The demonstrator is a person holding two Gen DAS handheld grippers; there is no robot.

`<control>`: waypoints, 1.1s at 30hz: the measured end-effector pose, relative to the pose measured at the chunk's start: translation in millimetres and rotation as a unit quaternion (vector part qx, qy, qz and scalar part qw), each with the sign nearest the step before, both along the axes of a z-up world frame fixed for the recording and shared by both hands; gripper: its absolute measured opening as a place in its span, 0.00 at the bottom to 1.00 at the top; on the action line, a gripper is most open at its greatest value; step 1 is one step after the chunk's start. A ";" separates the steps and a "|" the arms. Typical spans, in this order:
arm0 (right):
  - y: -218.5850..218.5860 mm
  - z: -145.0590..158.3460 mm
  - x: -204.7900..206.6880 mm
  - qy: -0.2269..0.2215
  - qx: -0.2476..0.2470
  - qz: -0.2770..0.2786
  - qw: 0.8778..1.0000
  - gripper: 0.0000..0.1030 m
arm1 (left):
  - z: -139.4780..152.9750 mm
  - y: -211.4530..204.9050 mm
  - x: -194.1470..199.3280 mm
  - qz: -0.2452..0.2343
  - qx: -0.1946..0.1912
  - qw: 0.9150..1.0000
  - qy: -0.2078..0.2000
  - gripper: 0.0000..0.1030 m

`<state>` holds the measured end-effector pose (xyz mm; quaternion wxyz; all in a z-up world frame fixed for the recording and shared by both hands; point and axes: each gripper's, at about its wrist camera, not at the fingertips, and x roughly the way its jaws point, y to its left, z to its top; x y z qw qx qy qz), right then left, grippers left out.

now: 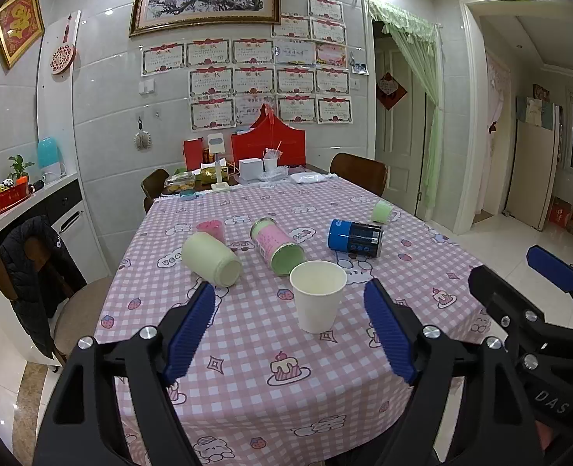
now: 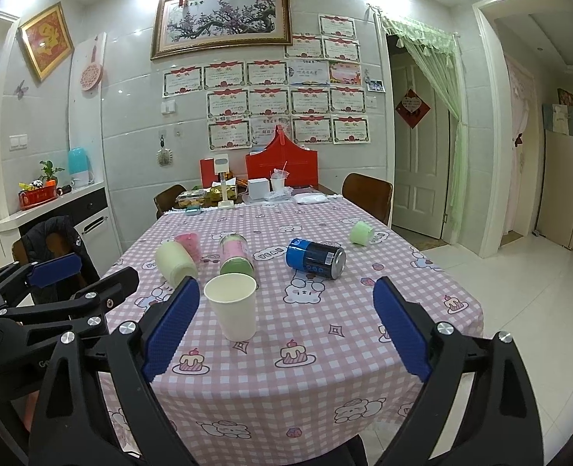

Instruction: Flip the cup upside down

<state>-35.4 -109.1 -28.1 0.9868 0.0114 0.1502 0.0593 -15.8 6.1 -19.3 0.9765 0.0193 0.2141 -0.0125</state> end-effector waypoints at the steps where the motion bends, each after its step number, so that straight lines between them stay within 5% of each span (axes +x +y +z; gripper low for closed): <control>1: -0.6 0.2 -0.1 0.000 0.001 0.000 1.000 0.85 | 0.0 0.1 -0.4 0.000 0.001 1.000 -0.001 0.76; 33: -0.2 -0.4 -3.7 0.009 0.007 0.007 1.000 0.85 | 2.3 0.6 -5.8 0.001 0.008 1.000 -0.004 0.77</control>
